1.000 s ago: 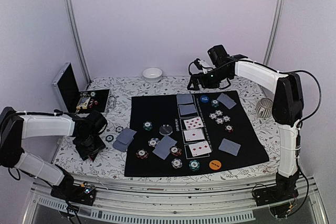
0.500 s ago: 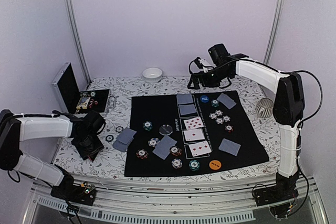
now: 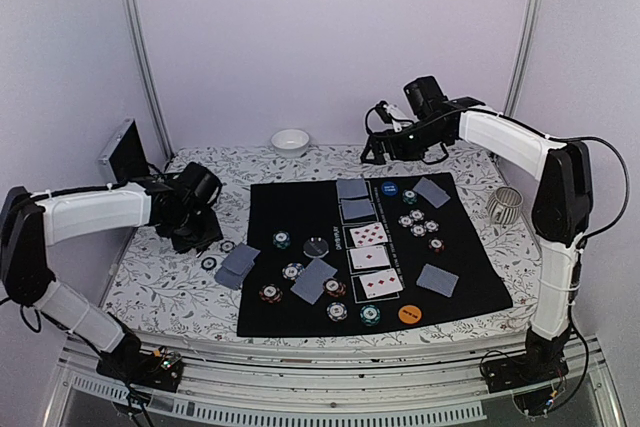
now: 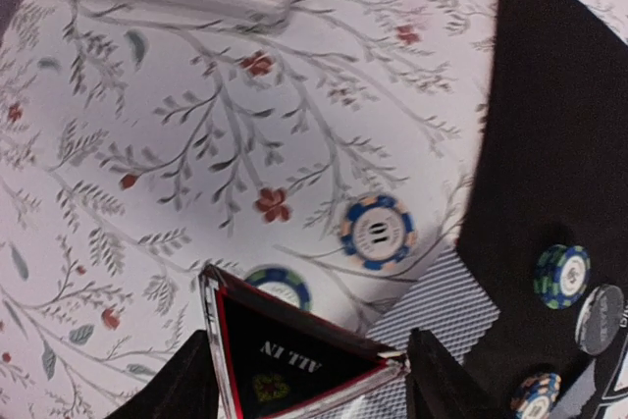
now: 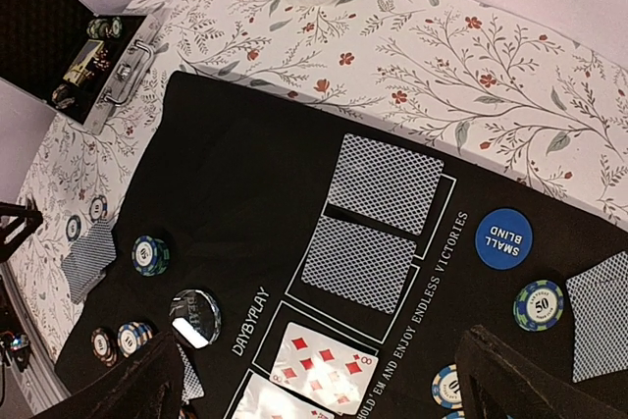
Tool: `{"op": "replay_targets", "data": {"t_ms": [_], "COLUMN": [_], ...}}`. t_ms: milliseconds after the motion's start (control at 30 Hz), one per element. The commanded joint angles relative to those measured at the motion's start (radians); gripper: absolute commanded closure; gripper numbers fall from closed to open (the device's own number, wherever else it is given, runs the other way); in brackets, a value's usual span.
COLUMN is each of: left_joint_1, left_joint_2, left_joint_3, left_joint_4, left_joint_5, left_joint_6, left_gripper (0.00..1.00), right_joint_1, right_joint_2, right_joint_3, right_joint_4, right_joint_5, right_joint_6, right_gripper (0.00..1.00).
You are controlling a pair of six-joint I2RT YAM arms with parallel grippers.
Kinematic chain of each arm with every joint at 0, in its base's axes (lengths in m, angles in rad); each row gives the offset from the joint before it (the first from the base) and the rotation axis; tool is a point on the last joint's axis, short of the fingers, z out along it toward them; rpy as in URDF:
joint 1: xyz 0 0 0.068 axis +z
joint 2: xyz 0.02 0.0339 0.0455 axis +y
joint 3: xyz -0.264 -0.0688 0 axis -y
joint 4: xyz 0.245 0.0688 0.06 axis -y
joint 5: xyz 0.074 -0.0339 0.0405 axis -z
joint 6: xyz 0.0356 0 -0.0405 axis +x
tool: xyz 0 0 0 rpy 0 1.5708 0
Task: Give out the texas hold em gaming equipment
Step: Pick up the all-in button from the corner of the board, then place the all-in button on the poker table mat.
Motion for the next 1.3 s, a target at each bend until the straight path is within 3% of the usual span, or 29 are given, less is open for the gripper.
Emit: {"op": "replay_targets", "data": {"t_ms": [0, 200, 467, 633, 733, 800, 900, 933, 967, 1267], "left_joint_1": [-0.049, -0.117, -0.166, -0.214, -0.221, -0.219, -0.219, -0.219, -0.218, -0.207], "left_joint_2": [0.146, 0.401, 0.712, 0.838, 0.879, 0.895, 0.894, 0.887, 0.875, 0.598], "left_joint_3": [0.147, 0.387, 0.667, 0.796, 0.829, 0.838, 0.851, 0.854, 0.855, 0.730], "left_joint_4": [0.179, 0.296, 0.303, 0.288, 0.284, 0.279, 0.259, 0.252, 0.248, 0.335], "left_joint_5": [0.033, 0.058, 0.055, 0.039, 0.100, 0.129, 0.139, 0.123, 0.108, 0.087], "left_joint_6": [0.281, 0.526, 0.651, 0.716, 0.723, 0.714, 0.697, 0.689, 0.684, 0.680], "left_gripper": [0.73, 0.72, 0.73, 0.72, 0.68, 0.63, 0.41, 0.15, 0.04, 0.02], "right_joint_1": [0.007, 0.009, 0.009, 0.009, 0.009, 0.009, 0.009, 0.009, 0.009, 0.007], "right_joint_2": [-0.064, -0.122, -0.230, -0.269, -0.287, -0.298, -0.321, -0.331, -0.342, -0.500], "right_joint_3": [-0.043, -0.109, -0.218, -0.268, -0.286, -0.296, -0.315, -0.324, -0.331, -0.433], "right_joint_4": [0.029, 0.049, 0.075, 0.079, 0.079, 0.080, 0.087, 0.091, 0.098, 0.213], "right_joint_5": [0.008, 0.015, 0.047, 0.061, 0.069, 0.074, 0.088, 0.095, 0.102, 0.205], "right_joint_6": [0.013, 0.028, 0.049, 0.058, 0.062, 0.064, 0.071, 0.073, 0.075, 0.076], "right_gripper": [0.01, 0.01, 0.01, 0.01, 0.01, 0.01, 0.01, 0.01, 0.01, 0.01]}}
